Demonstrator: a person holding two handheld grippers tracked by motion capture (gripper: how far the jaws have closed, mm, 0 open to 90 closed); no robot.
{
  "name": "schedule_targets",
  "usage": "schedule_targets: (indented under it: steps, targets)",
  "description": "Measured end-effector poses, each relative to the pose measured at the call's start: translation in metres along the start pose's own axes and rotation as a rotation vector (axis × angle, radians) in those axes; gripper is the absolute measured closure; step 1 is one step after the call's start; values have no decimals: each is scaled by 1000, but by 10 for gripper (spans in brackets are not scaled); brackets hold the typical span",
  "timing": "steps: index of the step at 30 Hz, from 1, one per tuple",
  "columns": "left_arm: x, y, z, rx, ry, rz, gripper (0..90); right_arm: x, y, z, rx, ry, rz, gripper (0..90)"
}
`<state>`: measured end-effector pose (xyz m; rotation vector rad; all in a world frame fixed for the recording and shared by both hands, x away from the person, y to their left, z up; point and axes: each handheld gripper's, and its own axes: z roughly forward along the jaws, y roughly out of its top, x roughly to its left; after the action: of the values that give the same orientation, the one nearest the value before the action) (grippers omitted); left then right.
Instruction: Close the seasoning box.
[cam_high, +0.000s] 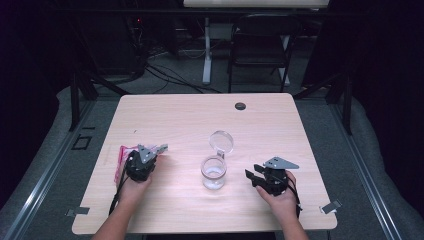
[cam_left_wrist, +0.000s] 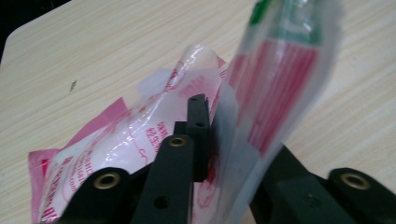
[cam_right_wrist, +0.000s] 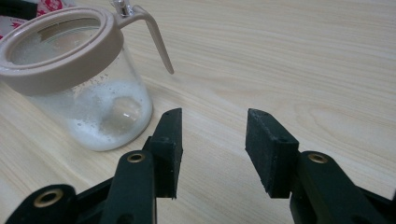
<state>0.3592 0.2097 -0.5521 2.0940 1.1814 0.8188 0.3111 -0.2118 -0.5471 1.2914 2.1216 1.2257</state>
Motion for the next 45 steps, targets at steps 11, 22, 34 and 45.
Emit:
schedule_targets:
  steps: [11,22,34,45]
  targets:
    - [19,-3,-3,-22,-100,-157,893,2,-1,2,5,3,-1,555]
    - [22,-2,-2,-52,-103,-194,871,4,-2,5,18,10,-7,554]
    - [33,-4,-11,-103,-85,-195,900,4,-2,6,21,3,-13,554]
    - [50,-2,-30,-147,-72,-232,900,4,-1,6,12,5,-11,554]
